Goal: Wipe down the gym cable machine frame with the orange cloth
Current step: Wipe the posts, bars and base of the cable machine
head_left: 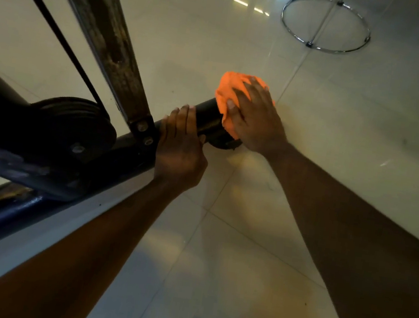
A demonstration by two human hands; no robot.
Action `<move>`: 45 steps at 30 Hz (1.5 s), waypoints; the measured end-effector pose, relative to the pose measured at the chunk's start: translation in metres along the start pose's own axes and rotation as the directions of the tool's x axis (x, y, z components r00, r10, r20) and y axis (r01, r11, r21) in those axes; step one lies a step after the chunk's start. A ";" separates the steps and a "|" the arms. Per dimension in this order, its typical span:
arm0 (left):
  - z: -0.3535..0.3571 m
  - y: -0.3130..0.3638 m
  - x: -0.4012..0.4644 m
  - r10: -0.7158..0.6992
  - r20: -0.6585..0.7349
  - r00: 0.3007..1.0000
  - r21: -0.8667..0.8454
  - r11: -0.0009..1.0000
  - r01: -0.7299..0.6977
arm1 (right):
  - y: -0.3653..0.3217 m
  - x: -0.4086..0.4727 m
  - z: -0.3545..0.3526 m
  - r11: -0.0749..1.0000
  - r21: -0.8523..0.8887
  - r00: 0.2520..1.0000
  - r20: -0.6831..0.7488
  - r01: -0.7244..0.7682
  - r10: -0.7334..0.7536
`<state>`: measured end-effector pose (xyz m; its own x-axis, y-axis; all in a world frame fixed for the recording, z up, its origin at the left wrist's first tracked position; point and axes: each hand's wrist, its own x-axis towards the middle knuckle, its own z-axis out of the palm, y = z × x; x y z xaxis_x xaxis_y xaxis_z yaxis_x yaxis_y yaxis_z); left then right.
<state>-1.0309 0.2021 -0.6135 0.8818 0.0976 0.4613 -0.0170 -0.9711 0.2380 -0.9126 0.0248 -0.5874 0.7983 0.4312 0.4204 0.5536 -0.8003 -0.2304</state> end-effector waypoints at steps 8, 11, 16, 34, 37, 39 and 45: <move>-0.003 0.006 -0.001 -0.011 0.038 0.999 0.027 1.000 0.010 | -0.015 -0.025 -0.005 0.991 0.055 0.988 0.084 0.122 -0.126; -0.004 0.004 -0.002 -0.010 0.023 1.000 0.017 1.000 0.010 | -0.002 -0.006 -0.013 0.991 0.115 0.993 0.111 -0.062 0.049; -0.007 0.005 -0.001 0.006 0.030 1.000 0.006 1.000 -0.006 | -0.034 -0.015 -0.033 0.979 0.164 0.992 0.057 -0.117 0.109; -0.373 0.117 0.008 0.157 0.515 0.843 -0.204 0.977 -0.057 | -0.148 -0.083 -0.404 0.918 0.248 0.917 0.331 -0.310 0.220; -0.492 0.141 0.040 0.177 0.493 0.852 -0.207 0.975 -0.083 | -0.191 -0.064 -0.511 0.895 0.240 0.896 0.342 -0.376 0.284; -0.580 0.158 0.067 0.181 0.479 0.859 -0.197 0.976 -0.095 | -0.224 -0.049 -0.592 0.891 0.249 0.896 0.338 -0.380 0.287; -0.844 0.197 0.140 0.168 0.426 0.889 -0.076 0.986 -0.150 | -0.328 0.002 -0.821 0.899 0.341 0.948 0.251 -0.274 0.194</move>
<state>-1.3080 0.2082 0.2191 0.9818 -0.1693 0.0856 -0.1848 -0.9554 0.2305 -1.2866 -0.0541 0.2096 0.9240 0.3582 0.1337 0.3597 -0.6956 -0.6219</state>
